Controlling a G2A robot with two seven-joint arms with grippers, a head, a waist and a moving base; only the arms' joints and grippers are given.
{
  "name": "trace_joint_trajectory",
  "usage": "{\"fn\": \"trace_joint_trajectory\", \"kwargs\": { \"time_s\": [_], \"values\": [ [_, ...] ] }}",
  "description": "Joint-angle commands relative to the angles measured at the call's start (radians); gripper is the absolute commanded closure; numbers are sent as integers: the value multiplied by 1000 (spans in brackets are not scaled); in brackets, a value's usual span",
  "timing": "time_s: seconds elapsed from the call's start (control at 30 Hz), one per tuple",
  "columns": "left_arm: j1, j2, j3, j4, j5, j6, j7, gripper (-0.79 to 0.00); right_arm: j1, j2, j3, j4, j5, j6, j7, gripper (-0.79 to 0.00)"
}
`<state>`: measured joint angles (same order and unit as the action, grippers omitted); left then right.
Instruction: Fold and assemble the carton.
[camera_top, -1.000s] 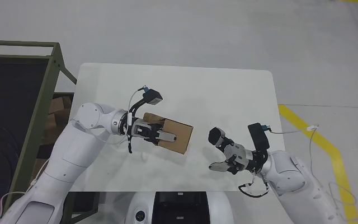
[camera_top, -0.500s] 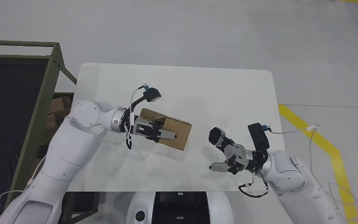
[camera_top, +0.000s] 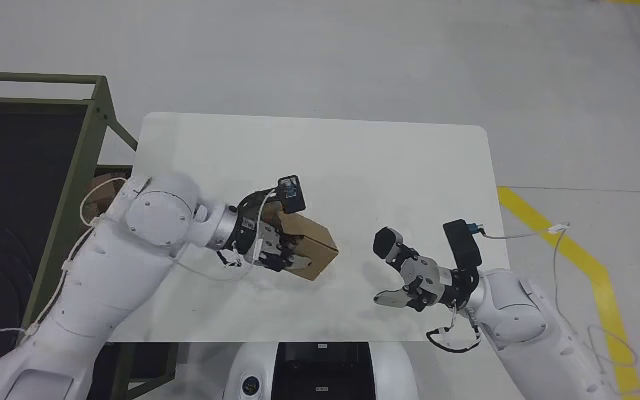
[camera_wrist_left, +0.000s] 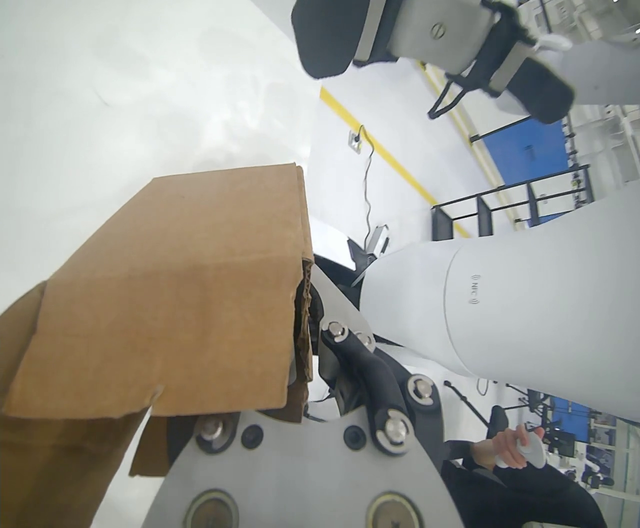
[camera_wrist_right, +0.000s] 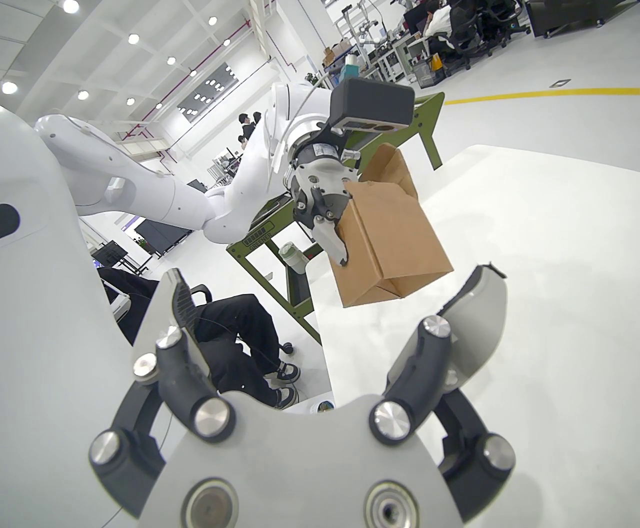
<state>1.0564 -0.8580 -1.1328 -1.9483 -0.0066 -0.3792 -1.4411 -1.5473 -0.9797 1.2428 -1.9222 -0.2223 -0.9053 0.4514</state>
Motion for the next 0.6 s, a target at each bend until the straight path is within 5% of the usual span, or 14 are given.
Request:
{"fn": "trace_joint_trajectory", "kwargs": {
  "time_s": [0.0, 0.57],
  "values": [
    [-7, 16, 27, -18, 58, 4, -4, 0, 0, 0, 0, 0, 0, 0, 0, -785],
    [-13, 21, 61, -25, 145, -1, 3, 0, 0, 0, 0, 0, 0, 0, 0, -785]
  ]
}}
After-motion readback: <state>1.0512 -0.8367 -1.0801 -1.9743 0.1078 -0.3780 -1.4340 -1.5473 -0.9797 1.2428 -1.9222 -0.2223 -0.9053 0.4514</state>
